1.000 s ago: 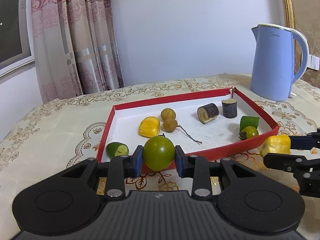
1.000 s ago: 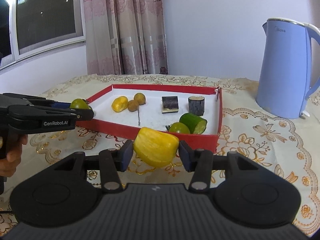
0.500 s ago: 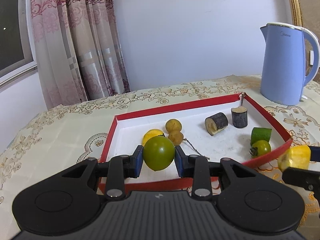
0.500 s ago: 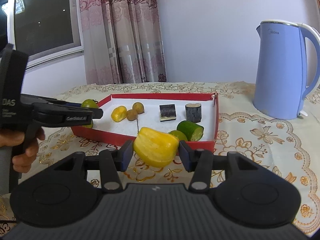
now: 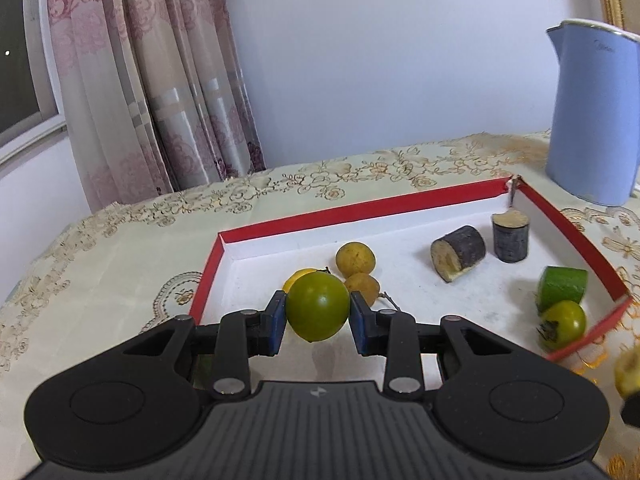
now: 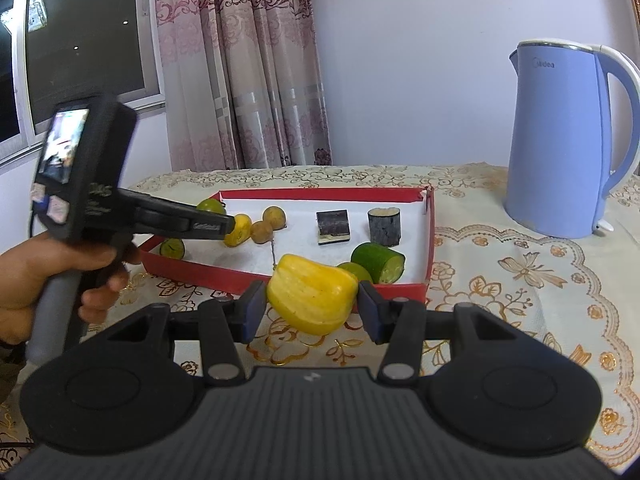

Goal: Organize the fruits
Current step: 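Carry the lime into the tray and open the left gripper while the right holds the mango, then carry the yellow mango chunk into the tray and open the right gripper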

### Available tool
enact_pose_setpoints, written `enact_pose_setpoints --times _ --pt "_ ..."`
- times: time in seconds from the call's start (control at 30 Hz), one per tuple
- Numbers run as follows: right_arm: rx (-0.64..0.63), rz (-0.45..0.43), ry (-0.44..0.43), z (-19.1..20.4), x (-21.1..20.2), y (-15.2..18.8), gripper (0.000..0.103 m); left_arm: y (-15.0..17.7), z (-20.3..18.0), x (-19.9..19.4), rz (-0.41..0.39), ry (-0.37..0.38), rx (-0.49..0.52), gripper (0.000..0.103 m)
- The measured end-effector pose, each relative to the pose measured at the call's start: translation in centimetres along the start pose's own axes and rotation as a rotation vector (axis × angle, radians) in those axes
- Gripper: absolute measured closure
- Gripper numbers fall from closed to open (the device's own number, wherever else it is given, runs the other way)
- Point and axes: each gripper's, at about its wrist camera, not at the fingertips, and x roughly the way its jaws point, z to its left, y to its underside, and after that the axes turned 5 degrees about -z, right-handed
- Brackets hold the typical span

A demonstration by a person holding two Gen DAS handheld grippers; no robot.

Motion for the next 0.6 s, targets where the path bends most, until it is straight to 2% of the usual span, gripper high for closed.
enact_pose_setpoints --times 0.2,0.27,0.33,0.37,0.47,0.6 --pt "0.004 0.001 0.011 0.0 0.0 0.0 0.056 -1.0 -0.2 2.2 0.011 -0.018 -0.006 0.071" --pt "0.003 0.0 0.025 0.1 0.0 -0.2 0.056 -1.5 0.1 2.3 0.01 -0.015 -0.024 0.062" --pt "0.004 -0.01 0.032 0.1 -0.2 -0.6 0.056 -1.8 0.5 1.8 -0.014 -0.017 -0.04 0.028" --pt "0.005 -0.014 0.034 0.1 -0.2 -0.7 0.055 -1.9 0.7 1.4 -0.035 -0.025 -0.044 0.021" --pt "-0.002 -0.018 0.044 0.2 -0.2 -1.0 0.056 -2.2 1.1 0.2 -0.083 -0.057 -0.024 0.019" --pt "-0.012 -0.012 0.051 0.4 0.0 -1.2 0.056 -2.2 2.2 -1.3 -0.091 -0.08 -0.026 0.019"
